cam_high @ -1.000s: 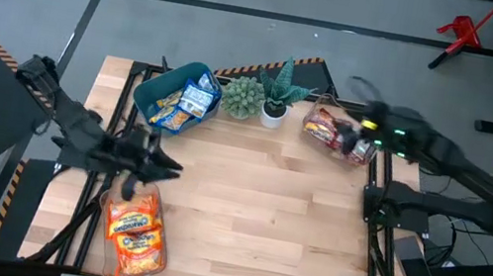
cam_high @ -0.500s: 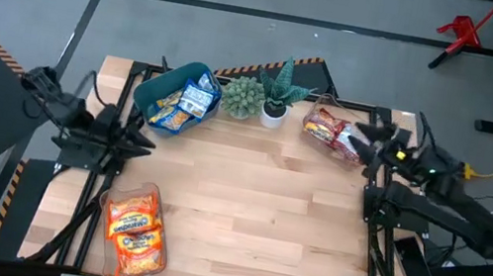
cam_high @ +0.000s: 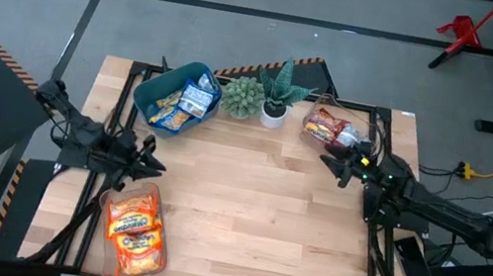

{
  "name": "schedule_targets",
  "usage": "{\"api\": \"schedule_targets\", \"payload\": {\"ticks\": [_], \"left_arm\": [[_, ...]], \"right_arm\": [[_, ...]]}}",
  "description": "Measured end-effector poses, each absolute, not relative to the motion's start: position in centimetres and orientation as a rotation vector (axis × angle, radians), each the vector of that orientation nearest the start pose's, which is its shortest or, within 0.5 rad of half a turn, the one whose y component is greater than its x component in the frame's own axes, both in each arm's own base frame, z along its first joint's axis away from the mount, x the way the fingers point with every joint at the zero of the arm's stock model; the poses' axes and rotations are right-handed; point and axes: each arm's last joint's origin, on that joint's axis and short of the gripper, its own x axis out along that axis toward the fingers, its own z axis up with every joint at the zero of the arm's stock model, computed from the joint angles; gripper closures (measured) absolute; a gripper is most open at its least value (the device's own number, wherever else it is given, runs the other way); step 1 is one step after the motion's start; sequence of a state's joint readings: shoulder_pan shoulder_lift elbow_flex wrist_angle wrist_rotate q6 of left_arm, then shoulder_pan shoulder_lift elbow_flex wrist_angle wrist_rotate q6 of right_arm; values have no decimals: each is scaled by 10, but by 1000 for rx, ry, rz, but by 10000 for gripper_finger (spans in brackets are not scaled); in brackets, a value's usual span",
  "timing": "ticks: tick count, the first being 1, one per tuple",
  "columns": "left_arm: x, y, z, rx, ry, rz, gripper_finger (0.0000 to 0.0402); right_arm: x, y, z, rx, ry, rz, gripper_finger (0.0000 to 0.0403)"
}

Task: Sort Maruchan noodles
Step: Return to Home Position

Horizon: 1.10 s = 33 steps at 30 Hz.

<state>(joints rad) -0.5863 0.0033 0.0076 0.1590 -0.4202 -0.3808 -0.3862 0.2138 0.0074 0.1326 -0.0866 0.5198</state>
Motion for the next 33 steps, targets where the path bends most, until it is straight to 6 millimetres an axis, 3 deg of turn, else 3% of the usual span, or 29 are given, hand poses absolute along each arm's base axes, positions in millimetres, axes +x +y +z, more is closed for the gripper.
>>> {"api": "schedule_targets", "payload": {"ticks": [7,17,24,33], "left_arm": [[85,-42,180,-401,-106,-184,312],[85,-43,174,-346,-50,-217,312],[85,-43,172,-265,-34,-208,312],[86,-43,171,-109,-49,-201,312]], "right_arm": [[103,-39,160,498,3,-317,145],[104,-36,152,262,141,-189,145],[104,-36,152,148,155,-211,145],[103,-38,151,146,161,-250,145]]}}
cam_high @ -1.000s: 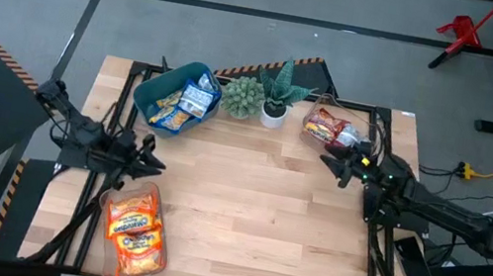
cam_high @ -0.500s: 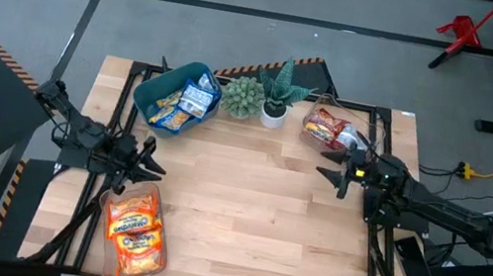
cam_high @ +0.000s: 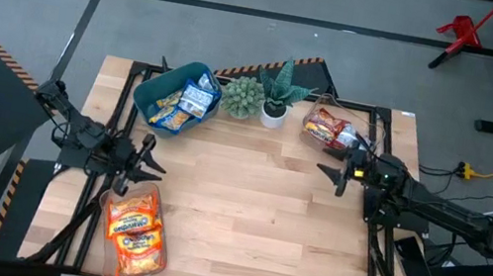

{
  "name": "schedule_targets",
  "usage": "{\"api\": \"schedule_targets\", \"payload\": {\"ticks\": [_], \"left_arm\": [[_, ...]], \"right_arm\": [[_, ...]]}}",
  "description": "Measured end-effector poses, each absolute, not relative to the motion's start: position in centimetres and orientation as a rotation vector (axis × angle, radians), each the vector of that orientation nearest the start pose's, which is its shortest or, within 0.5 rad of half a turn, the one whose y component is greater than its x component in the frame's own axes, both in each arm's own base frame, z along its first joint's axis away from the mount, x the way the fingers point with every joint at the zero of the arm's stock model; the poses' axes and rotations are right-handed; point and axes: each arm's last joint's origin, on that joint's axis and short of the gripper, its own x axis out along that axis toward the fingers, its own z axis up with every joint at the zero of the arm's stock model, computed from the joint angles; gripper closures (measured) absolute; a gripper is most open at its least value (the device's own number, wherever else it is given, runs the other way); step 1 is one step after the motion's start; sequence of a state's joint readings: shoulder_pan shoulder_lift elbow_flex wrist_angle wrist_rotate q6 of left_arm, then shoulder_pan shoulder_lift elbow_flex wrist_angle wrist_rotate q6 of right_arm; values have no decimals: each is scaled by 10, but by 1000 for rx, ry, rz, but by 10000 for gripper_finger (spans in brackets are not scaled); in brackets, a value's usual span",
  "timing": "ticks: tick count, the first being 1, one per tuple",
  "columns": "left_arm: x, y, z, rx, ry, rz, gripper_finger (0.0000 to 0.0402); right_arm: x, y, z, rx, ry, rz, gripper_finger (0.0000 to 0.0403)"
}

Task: Sort Maruchan noodles
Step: Return to Home Position

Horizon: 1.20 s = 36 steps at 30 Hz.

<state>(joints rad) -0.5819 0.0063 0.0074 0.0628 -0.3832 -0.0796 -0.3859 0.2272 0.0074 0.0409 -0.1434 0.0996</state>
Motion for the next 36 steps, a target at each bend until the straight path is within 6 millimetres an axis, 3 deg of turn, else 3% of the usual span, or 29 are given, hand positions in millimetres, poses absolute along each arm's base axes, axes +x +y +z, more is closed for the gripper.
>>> {"api": "schedule_targets", "payload": {"ticks": [4,36], "left_arm": [[86,-43,172,-38,-56,-200,312],[86,-43,172,-45,-56,-203,312]], "right_arm": [[103,-38,151,171,158,-269,145],[103,-38,152,171,149,-269,145]]}}
